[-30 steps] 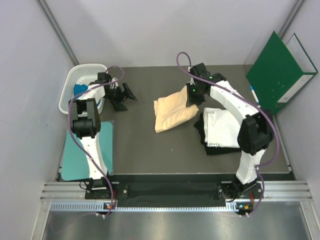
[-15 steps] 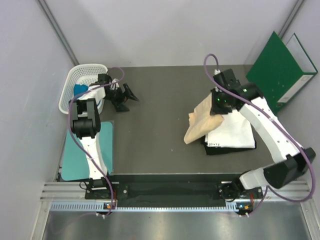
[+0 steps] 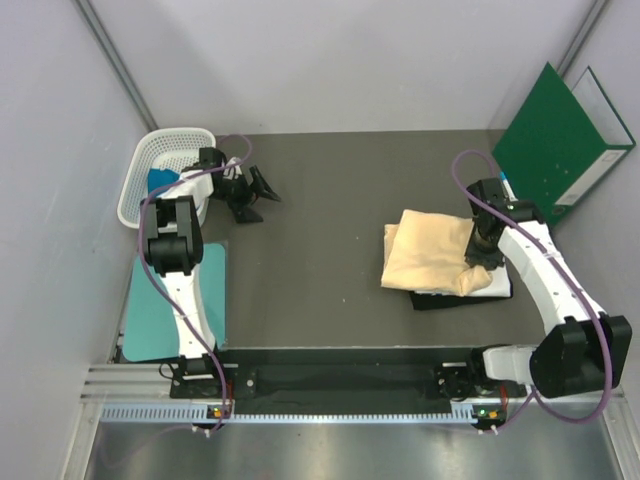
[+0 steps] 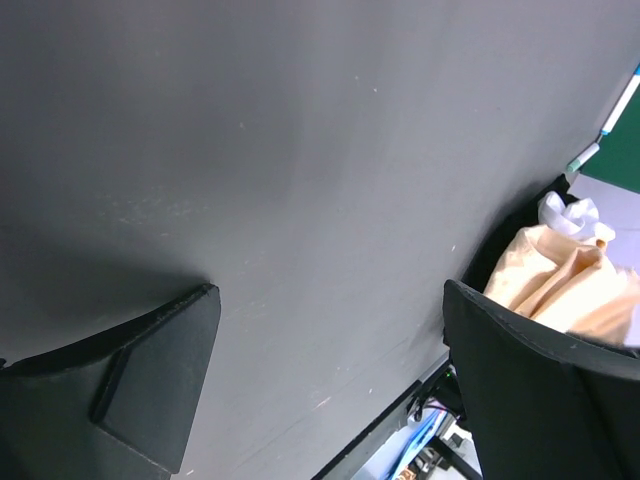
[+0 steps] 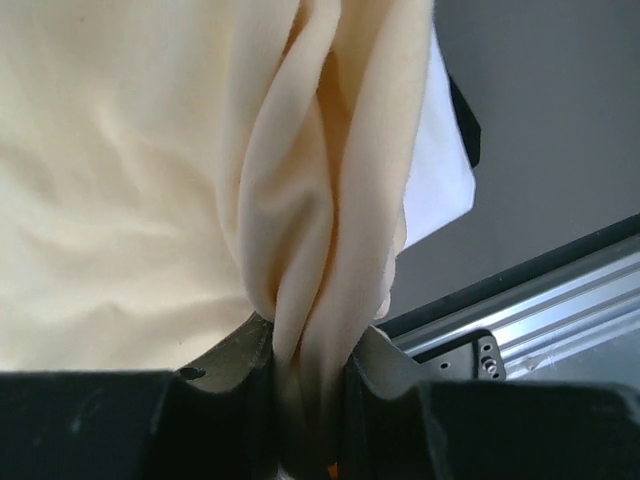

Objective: Fold and stack the t-shirts
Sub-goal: Put the neatly folded tshirt into the corner of the board with the right arm, then smooth out wrinkles on the folded tshirt

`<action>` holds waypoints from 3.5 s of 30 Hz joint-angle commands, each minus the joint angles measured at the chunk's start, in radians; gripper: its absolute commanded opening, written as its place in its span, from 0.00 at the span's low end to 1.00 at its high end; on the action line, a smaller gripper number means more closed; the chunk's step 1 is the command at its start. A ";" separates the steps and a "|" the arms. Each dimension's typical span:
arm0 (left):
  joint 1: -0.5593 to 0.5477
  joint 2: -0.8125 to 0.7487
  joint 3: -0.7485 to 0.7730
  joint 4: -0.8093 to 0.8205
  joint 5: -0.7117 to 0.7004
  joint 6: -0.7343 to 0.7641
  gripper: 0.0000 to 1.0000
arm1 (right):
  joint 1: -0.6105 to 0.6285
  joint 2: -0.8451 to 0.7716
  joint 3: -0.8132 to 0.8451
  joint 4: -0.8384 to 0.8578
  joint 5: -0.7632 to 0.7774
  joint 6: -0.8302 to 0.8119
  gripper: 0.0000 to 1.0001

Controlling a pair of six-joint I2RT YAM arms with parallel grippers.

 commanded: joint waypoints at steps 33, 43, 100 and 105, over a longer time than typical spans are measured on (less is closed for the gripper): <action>-0.115 0.063 0.000 -0.011 -0.010 0.070 0.99 | -0.206 0.017 0.111 0.119 0.290 -0.034 1.00; -0.417 0.036 0.138 0.035 0.155 0.096 0.99 | -0.212 0.101 0.063 0.269 0.152 -0.077 1.00; -0.818 0.183 0.488 0.310 0.007 -0.224 0.00 | -0.458 -0.072 -0.016 0.361 -0.282 -0.192 1.00; -0.795 0.065 0.390 0.330 -0.021 -0.220 0.00 | -0.461 -0.075 -0.046 0.370 -0.276 -0.190 1.00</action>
